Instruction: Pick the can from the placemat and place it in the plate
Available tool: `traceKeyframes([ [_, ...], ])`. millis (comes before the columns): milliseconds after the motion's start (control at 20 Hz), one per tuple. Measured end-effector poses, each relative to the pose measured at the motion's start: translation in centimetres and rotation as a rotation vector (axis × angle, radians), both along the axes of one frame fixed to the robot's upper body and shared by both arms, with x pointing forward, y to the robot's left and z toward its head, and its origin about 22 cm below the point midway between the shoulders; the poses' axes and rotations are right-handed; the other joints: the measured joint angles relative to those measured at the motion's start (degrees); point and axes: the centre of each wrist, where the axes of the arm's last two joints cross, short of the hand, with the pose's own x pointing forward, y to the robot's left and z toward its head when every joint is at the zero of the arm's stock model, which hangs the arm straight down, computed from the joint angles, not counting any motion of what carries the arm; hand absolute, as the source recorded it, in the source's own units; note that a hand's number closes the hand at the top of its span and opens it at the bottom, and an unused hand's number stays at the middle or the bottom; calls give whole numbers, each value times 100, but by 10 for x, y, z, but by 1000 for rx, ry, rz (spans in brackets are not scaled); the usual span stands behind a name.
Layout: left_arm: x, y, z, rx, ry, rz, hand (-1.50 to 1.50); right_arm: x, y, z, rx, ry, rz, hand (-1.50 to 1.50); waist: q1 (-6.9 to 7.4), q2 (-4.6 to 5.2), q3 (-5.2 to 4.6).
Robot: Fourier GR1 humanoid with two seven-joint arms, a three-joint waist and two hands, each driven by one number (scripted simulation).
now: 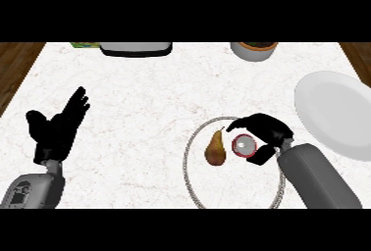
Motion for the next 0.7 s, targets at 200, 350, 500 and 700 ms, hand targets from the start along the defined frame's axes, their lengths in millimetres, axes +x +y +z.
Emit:
traceKeyframes([
  [200, -3, -3, -1, 3, -4, -10, 0, 3, 15, -1, 13, -6, 58, 150, 3, -2, 0],
  [350, -2, -3, -3, -2, 1, -9, 0, -6, 15, 0, 39, -9, 68, 150, -17, -5, 0],
  [500, -5, -2, -5, -1, 0, -7, 0, -1, 13, -1, 68, -23, 56, 150, -11, -2, 1],
  [700, -3, 1, -3, -2, 3, -2, 0, -6, 16, 4, 82, -139, -2, 150, -36, -7, -1],
])
